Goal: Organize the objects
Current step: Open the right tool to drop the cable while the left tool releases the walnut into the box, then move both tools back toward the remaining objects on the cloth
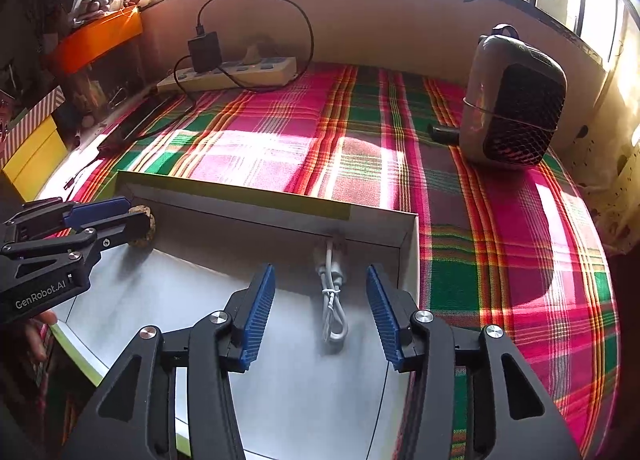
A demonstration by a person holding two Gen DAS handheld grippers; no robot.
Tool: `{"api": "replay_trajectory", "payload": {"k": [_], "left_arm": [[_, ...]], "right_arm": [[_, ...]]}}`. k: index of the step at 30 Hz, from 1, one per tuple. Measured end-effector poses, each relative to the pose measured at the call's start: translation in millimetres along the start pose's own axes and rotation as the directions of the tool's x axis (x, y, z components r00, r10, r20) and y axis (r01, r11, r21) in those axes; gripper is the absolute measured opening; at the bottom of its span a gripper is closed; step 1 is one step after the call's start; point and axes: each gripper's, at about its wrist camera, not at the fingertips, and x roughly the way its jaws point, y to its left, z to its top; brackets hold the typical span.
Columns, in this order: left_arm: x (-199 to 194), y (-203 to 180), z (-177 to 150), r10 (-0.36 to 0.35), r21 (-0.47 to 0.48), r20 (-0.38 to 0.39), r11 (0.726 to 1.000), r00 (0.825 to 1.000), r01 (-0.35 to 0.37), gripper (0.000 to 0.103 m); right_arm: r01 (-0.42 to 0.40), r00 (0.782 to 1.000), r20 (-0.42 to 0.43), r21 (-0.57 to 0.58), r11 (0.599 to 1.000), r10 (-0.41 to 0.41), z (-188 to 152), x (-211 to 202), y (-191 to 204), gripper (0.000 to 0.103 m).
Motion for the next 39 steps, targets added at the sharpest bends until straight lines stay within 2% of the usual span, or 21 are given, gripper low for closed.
{"api": "replay_trajectory", "payload": {"k": [14,24,28,39], "left_arm": [[-40.0,3.0,-17.5,0.000,-0.022,0.065,1.000,0.998,0.002,0.031],[-80.9,12.6,-52.9,0.019,-0.072,0.133,0.997,0.991,-0.009,0.031],[-97.2,17.0,-70.4,0.003,-0.089,0.161,0.996,0.987,0.011,0.031],[-113.7,36.3,-114.7,-0.006,-0.174,0.156,0.984,0.988,0.034,0.032]], "right_arm": [[0.000,0.999,0.051,0.035,0.999,-0.002,-15.3,-36.4,0.3,0.049],[-0.016,0.993,0.118,0.065,0.998,0.008,-40.6,-78.3,-1.8,0.049],[-0.026,0.990,0.142,0.082,0.996,0.014,-52.1,-92.9,-3.7,0.049],[-0.018,0.989,0.148,0.137,0.990,-0.003,-96.3,-120.0,-19.0,0.049]]}}
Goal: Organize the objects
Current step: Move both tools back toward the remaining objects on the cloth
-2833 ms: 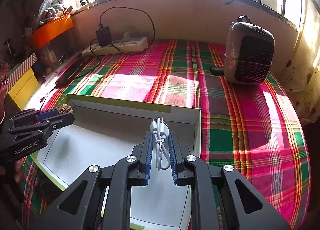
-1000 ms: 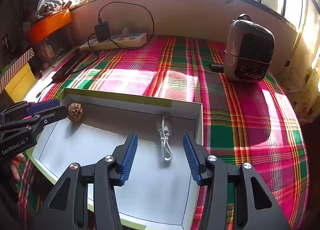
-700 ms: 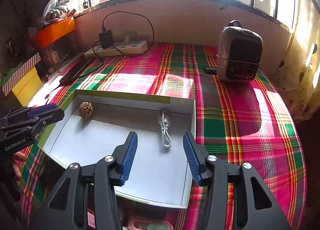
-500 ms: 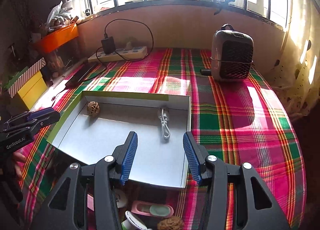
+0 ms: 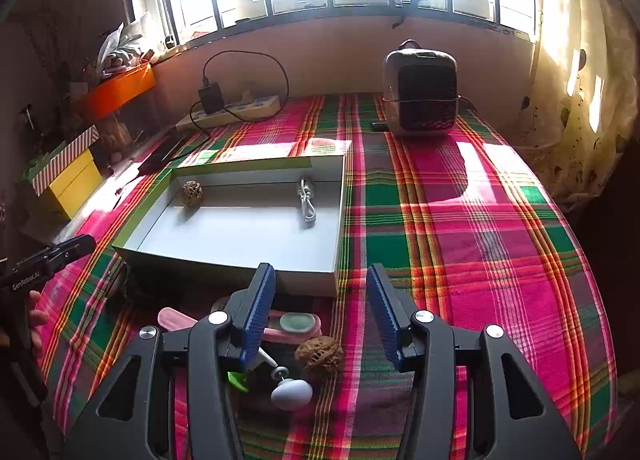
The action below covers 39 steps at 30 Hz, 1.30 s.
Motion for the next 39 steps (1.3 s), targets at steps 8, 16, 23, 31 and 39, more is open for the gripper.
{"api": "replay_trajectory", "payload": {"k": [8,16,23,31,39], "left_arm": [[-8.0,11.6,-18.8,0.003,-0.024,-0.017,1.000,1.000,-0.003,0.033],[-12.1,11.4,-33.4,-0.023,-0.023,-0.034,0.999,0.999,0.022,0.033],[-8.9,9.1,-37.7,-0.046,-0.016,-0.060,0.999,0.997,0.045,0.034],[-2.8,11.8,-37.2,-0.056,-0.041,-0.084,0.998,0.995,0.052,0.035],[4.0,9.4,-32.4,-0.095,-0.052,-0.100,0.995,0.990,0.090,0.036]], "right_arm": [[0.004,0.999,-0.032,0.001,1.000,-0.004,-27.7,-7.1,-5.9,0.049],[-0.046,0.998,-0.041,-0.043,0.998,0.044,-46.3,-12.5,8.5,0.049],[-0.046,0.996,-0.073,-0.042,0.998,0.043,-55.9,-3.9,12.2,0.049],[-0.028,0.992,-0.124,-0.054,0.998,0.021,-58.7,8.8,14.8,0.050],[0.044,0.987,-0.149,-0.112,0.993,-0.061,-54.7,15.4,22.5,0.050]]}}
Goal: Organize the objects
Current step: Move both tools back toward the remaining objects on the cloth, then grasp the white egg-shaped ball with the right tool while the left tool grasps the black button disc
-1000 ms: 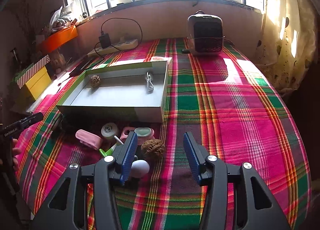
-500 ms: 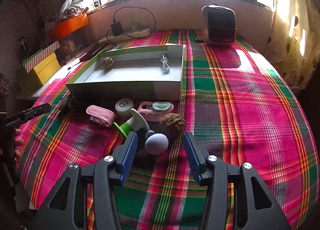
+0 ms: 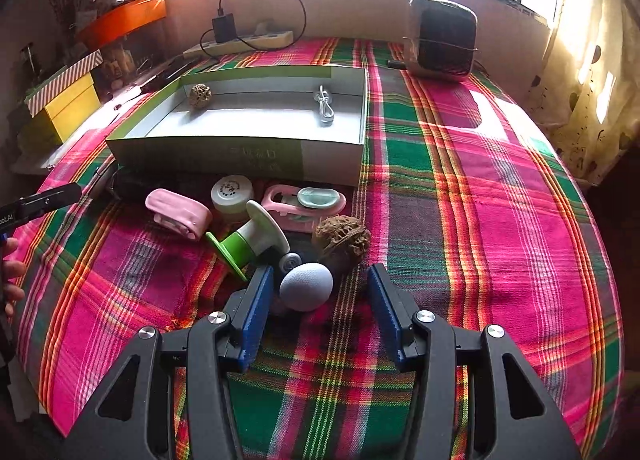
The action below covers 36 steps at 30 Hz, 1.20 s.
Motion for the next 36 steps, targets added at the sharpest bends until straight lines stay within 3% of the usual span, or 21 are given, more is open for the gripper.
{"api": "replay_trajectory", "payload": {"k": [8,12,20,36], "left_arm": [[9.8,3.3,8.0,-0.019,-0.025,-0.015,1.000,1.000,0.018,0.036],[16.3,4.8,14.9,-0.032,-0.026,-0.024,0.999,0.999,0.031,0.036],[26.4,-1.7,20.9,-0.056,-0.007,-0.047,0.998,0.997,0.056,0.037],[33.2,-11.7,22.4,-0.006,0.034,-0.049,0.999,0.999,0.008,0.039]], "right_arm": [[0.001,1.000,-0.002,-0.002,1.000,-0.001,1.4,0.9,-2.1,0.049],[0.010,1.000,0.003,0.003,1.000,-0.010,2.2,0.3,-3.4,0.034],[0.010,1.000,0.005,0.002,1.000,-0.010,2.6,-0.8,-3.2,0.025],[0.009,1.000,0.005,0.003,1.000,-0.009,4.0,-0.3,-2.8,0.025]]}}
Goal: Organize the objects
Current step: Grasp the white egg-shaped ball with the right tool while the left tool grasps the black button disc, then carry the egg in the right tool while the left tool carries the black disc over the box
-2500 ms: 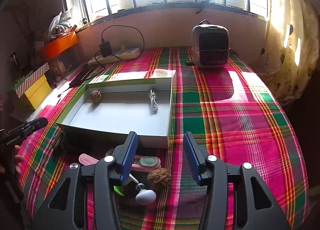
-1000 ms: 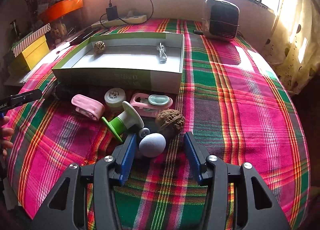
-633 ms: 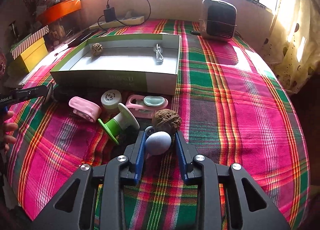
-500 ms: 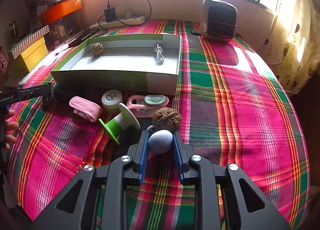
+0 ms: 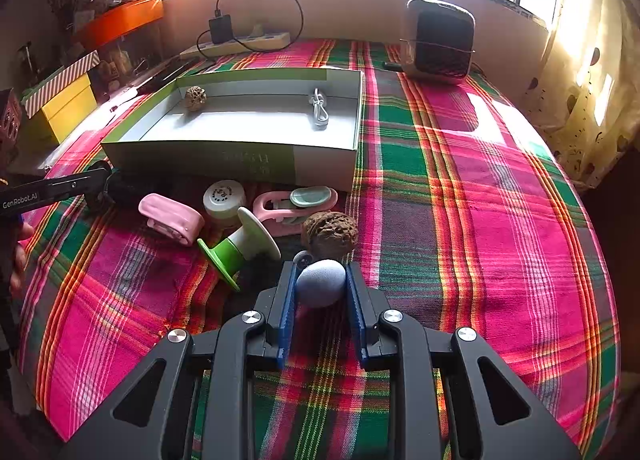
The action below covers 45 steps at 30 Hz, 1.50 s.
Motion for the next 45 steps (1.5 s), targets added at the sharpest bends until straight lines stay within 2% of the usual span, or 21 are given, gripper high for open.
{"api": "replay_trajectory", "payload": {"k": [3,7,25,34,45], "left_arm": [[0.3,-0.6,-0.2,0.009,0.003,0.000,1.000,1.000,-0.009,0.038],[0.0,2.1,-0.4,0.030,-0.004,0.001,1.000,1.000,-0.030,0.029],[-2.4,2.2,-1.8,0.047,0.006,0.006,0.999,0.999,-0.047,0.028],[-15.6,-0.6,-2.9,0.041,0.016,0.029,0.999,0.999,-0.041,0.028],[-35.7,-14.4,7.0,0.020,0.048,0.067,0.999,0.998,-0.023,0.028]], "right_arm": [[0.000,1.000,0.000,0.000,1.000,0.000,0.1,0.1,-0.5,0.025],[0.000,1.000,0.000,0.000,1.000,0.000,0.3,-0.2,-0.3,0.025],[0.000,1.000,0.002,0.008,1.000,0.000,0.4,-1.2,-1.3,0.025],[-0.069,0.998,0.012,0.025,0.997,0.069,-2.0,-5.3,0.2,0.025],[-0.086,0.994,0.073,0.020,0.996,0.085,8.5,-24.6,-1.9,0.025]]}}
